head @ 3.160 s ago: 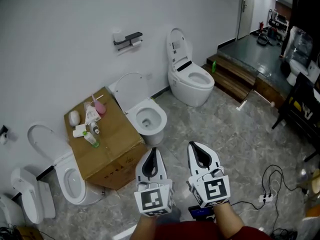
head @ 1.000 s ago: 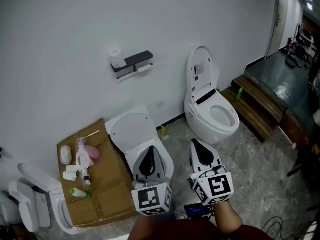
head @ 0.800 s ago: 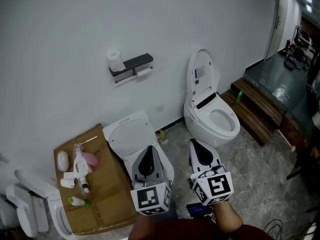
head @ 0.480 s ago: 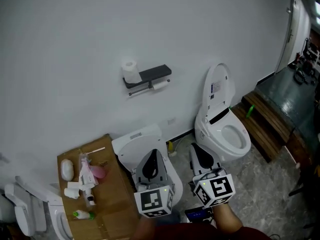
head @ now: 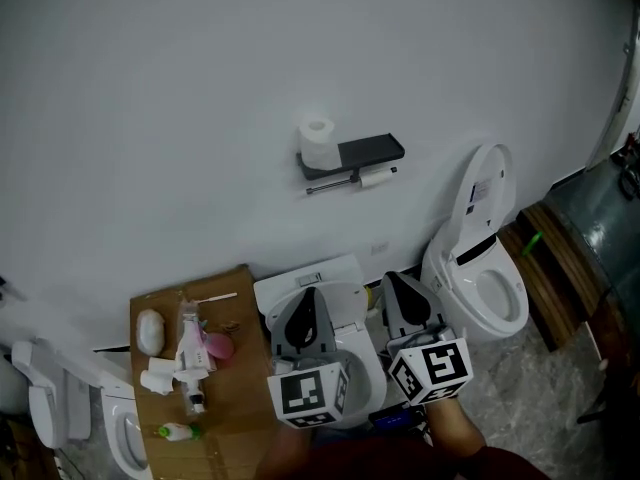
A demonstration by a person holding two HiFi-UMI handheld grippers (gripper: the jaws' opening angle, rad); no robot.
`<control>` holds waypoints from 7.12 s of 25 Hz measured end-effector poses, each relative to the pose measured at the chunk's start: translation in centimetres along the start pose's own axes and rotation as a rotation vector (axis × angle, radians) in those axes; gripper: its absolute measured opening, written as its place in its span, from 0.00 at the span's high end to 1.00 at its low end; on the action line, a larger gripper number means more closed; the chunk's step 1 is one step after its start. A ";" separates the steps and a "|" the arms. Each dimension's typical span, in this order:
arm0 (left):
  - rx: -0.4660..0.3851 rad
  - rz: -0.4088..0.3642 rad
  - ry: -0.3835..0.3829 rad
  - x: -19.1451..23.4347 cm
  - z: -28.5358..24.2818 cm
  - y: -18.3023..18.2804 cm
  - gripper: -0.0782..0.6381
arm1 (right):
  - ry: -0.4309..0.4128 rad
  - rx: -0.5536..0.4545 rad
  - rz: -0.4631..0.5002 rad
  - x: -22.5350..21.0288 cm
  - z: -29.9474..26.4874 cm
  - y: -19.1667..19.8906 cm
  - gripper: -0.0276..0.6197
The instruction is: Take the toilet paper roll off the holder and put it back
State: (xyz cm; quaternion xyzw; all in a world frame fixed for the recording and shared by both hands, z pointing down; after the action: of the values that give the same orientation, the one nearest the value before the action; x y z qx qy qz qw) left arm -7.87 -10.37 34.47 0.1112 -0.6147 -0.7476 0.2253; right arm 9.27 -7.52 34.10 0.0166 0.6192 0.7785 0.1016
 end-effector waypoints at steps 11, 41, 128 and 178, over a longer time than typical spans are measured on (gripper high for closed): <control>0.010 -0.004 -0.002 1.4 -6.0 1.0 0.88 | -0.032 0.014 0.006 -2.4 -5.8 1.2 0.94; -0.024 -0.071 -0.180 4.9 -24.7 5.1 0.88 | -0.195 0.009 -0.029 -11.6 -26.4 5.7 0.94; -0.085 -0.144 -0.199 4.6 -20.6 4.6 0.88 | -0.173 0.173 0.090 -11.2 -21.6 6.7 0.41; -0.076 -0.120 -0.191 4.1 -20.2 5.5 0.88 | -0.188 0.120 0.093 -10.8 -23.2 5.5 0.41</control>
State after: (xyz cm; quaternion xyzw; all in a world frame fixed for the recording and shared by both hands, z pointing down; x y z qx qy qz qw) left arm -1.37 -30.65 35.85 0.0677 -0.5970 -0.7896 0.1246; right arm 15.55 -32.88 35.13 0.1241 0.6508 0.7390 0.1217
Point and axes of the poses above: the fingertips, and each gripper's own axes: z backward along the fingers, x to its left, y out of its underside, the point moved 9 cm from there along z, backward along the fingers, and after that the axes turned 8 degrees about -x, right-handed, at the moved point
